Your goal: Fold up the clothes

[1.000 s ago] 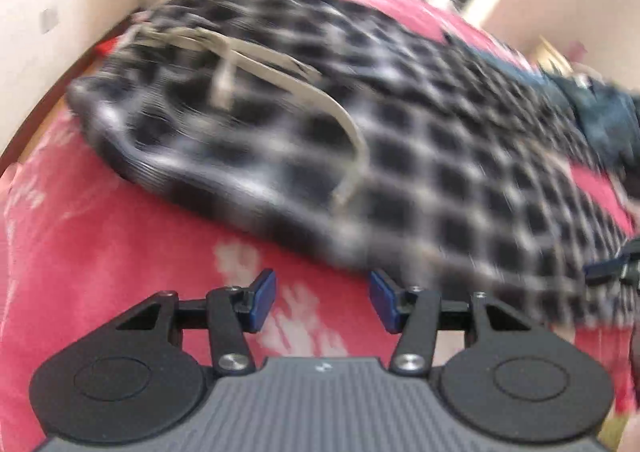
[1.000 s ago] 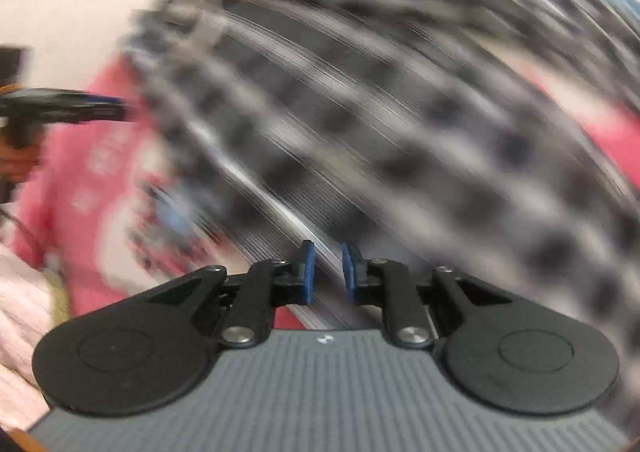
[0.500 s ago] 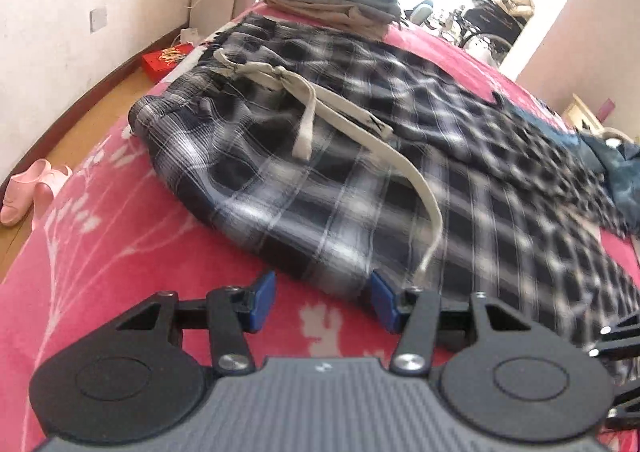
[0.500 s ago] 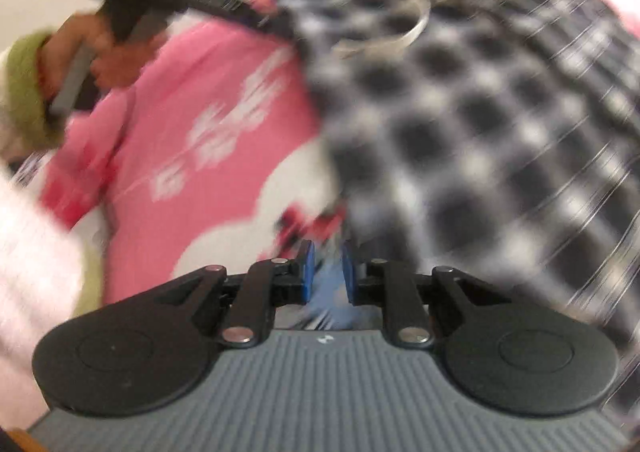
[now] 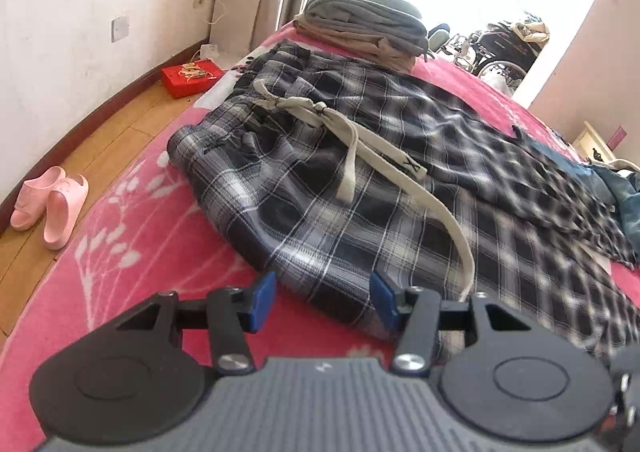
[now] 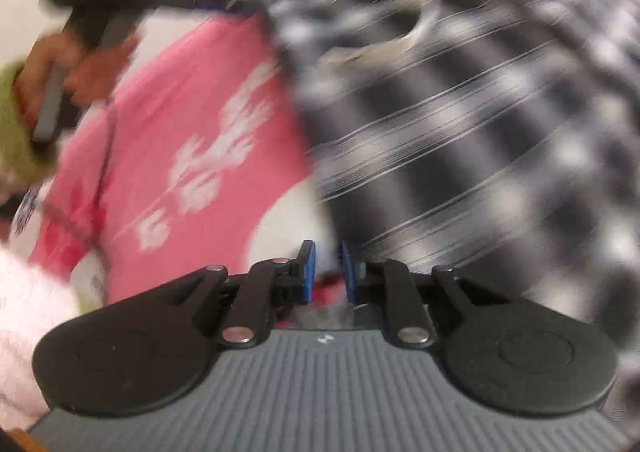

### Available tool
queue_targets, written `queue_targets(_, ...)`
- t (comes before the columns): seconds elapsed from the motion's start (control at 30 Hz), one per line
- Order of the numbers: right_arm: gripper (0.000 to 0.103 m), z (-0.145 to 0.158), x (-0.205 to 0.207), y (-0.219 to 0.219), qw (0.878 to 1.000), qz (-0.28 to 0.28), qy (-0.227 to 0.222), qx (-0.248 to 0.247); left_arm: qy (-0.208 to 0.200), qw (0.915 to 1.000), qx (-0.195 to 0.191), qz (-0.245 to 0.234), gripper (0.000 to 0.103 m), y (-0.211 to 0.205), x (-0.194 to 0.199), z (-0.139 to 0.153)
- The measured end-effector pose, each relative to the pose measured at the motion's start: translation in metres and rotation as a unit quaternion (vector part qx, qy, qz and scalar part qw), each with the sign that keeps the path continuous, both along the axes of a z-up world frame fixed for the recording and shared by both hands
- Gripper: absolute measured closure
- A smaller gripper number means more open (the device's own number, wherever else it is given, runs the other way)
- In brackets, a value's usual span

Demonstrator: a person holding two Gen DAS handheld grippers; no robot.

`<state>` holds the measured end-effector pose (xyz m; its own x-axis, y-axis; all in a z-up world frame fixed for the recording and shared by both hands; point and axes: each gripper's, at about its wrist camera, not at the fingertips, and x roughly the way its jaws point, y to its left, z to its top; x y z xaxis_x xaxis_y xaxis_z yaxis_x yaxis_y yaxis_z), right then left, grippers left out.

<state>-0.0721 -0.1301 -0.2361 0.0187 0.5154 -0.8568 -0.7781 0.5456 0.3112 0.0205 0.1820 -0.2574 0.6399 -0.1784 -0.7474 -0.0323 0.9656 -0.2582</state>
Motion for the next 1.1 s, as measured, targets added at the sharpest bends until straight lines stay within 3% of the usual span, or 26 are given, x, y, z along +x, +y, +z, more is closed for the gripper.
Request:
queue_targets(0.1, 0.09, 0.015, -0.008, 0.017, 0.999, 0.048, -0.018, 0.017, -0.007, 1.0, 0.007, 0.0, 0.05, 0.003, 0.002, 0.001)
queue_targets(0.2, 0.09, 0.026, 0.018, 0.01, 0.998, -0.009, -0.066, 0.017, -0.012, 0.9999, 0.009, 0.006, 0.05, 0.008, 0.005, 0.002)
queue_targets(0.3, 0.09, 0.009, 0.031, 0.008, 0.998, -0.04, -0.053, 0.002, -0.015, 0.9998, 0.008, 0.012, 0.05, 0.011, 0.009, 0.002)
queue_targets(0.4, 0.088, -0.001, 0.003, 0.022, 0.998, -0.004, -0.063, -0.007, -0.016, 0.9997, 0.011, 0.016, 0.05, 0.014, 0.014, 0.001)
queue_targets(0.5, 0.089, 0.003, -0.022, 0.041, 0.998, 0.052, -0.029, 0.023, -0.015, 0.9996, 0.009, 0.024, 0.05, 0.018, 0.016, -0.001)
queue_targets(0.53, 0.089, 0.009, -0.026, 0.045, 0.996, 0.068, -0.044, 0.023, -0.014, 0.9995, 0.008, 0.028, 0.05, 0.02, 0.016, -0.001)
queue_targets(0.63, 0.089, 0.032, -0.002, 0.039, 0.994, 0.035, -0.095, 0.032, -0.016, 0.9991, 0.005, 0.04, 0.05, 0.027, 0.016, -0.001)
queue_targets(0.77, 0.088, 0.032, 0.04, 0.036, 0.992, -0.015, -0.128, 0.013, -0.016, 0.9984, 0.001, 0.054, 0.05, 0.034, 0.018, -0.004)
queue_targets(0.8, 0.088, 0.024, 0.041, 0.038, 0.993, -0.009, -0.116, 0.01, -0.016, 0.9982, 0.002, 0.057, 0.05, 0.035, 0.019, -0.004)
queue_targets(0.93, 0.089, 0.012, -0.006, 0.076, 0.99, 0.105, -0.095, 0.02, -0.015, 0.9972, 0.016, 0.072, 0.05, 0.041, 0.024, -0.009)
queue_targets(1.0, 0.09, 0.024, -0.018, 0.084, 0.983, 0.14, -0.11, 0.033, -0.011, 0.9962, 0.008, 0.086, 0.05, 0.049, 0.025, -0.012)
queue_targets(1.1, 0.09, 0.041, 0.006, 0.088, 0.982, 0.108, -0.148, 0.037, -0.008, 0.9944, -0.011, 0.104, 0.05, 0.063, 0.027, -0.014)
